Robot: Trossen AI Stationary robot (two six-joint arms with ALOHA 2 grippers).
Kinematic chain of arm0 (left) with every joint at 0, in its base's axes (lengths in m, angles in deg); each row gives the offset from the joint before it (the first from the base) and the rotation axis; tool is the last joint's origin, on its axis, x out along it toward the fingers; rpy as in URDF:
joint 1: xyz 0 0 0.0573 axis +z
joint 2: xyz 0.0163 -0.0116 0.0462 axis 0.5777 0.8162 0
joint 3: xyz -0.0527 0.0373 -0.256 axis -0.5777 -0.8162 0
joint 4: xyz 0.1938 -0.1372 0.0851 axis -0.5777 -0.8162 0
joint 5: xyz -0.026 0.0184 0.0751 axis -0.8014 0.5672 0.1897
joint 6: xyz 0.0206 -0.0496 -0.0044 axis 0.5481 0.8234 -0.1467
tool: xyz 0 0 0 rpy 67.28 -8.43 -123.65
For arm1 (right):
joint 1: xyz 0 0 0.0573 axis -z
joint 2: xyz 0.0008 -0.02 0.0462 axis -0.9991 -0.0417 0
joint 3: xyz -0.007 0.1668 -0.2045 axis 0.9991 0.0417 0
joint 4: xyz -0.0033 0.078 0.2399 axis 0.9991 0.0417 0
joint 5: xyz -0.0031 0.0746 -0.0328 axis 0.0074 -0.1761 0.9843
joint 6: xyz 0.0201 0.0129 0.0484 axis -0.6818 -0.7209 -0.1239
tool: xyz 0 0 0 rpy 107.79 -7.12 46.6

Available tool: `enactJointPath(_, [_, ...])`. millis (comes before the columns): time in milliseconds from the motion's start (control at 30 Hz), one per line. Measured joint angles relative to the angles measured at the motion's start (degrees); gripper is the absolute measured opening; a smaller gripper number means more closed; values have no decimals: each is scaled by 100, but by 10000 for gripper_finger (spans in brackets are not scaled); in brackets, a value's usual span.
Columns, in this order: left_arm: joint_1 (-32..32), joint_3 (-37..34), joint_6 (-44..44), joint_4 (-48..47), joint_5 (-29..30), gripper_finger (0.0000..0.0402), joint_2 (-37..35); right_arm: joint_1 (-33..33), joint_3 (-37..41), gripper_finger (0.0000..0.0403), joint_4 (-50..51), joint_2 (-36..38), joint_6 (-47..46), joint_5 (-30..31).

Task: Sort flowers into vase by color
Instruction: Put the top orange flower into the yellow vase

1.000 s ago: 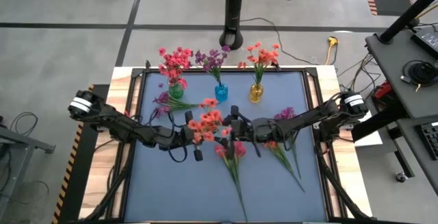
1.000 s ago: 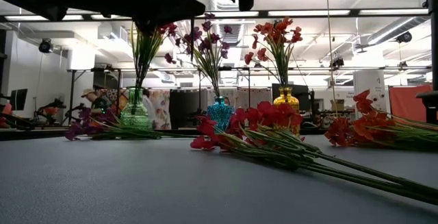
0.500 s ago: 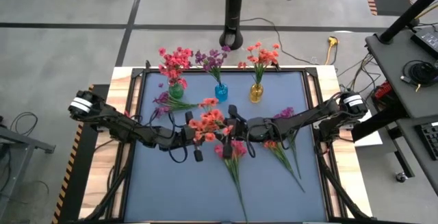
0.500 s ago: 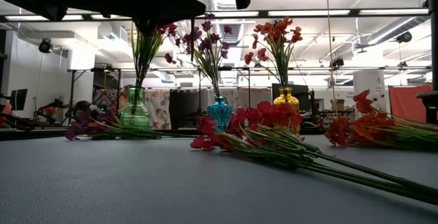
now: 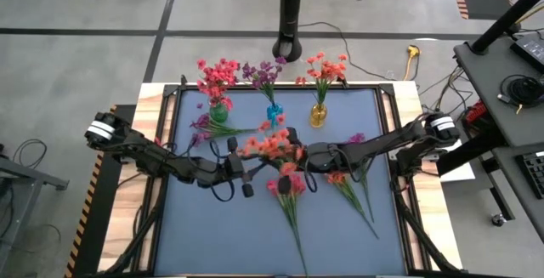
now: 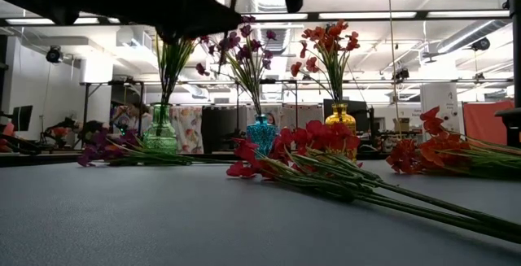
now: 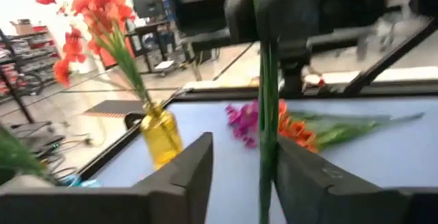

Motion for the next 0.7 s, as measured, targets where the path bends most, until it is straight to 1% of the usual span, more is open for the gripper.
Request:
enactJointPath(133, [0,-2,-150,-439,56,168,-2,171,7,18,593,369,-79,64])
enactJointPath(200, [0,-2,-239,-580,272,181,-2,291,97,18,744,609,-82,62])
enactJointPath(300, [0,-4,-256,-738,570,190,-2,504,349,18,741,1023,-140,-196])
enactJointPath(400, [0,-4,-257,-793,580,192,-2,697,736,18,716,1492,-213,-133])
enactJointPath(533, [0,-13,-252,-800,560,192,4,944,1396,18,264,1951,-365,-97])
enactJointPath(633, [1,-17,-213,-889,558,192,5,991,1821,18,-240,2208,-344,-88])
enactJointPath(700, [4,-20,-211,-950,556,192,11,989,2022,18,-488,2371,-285,166])
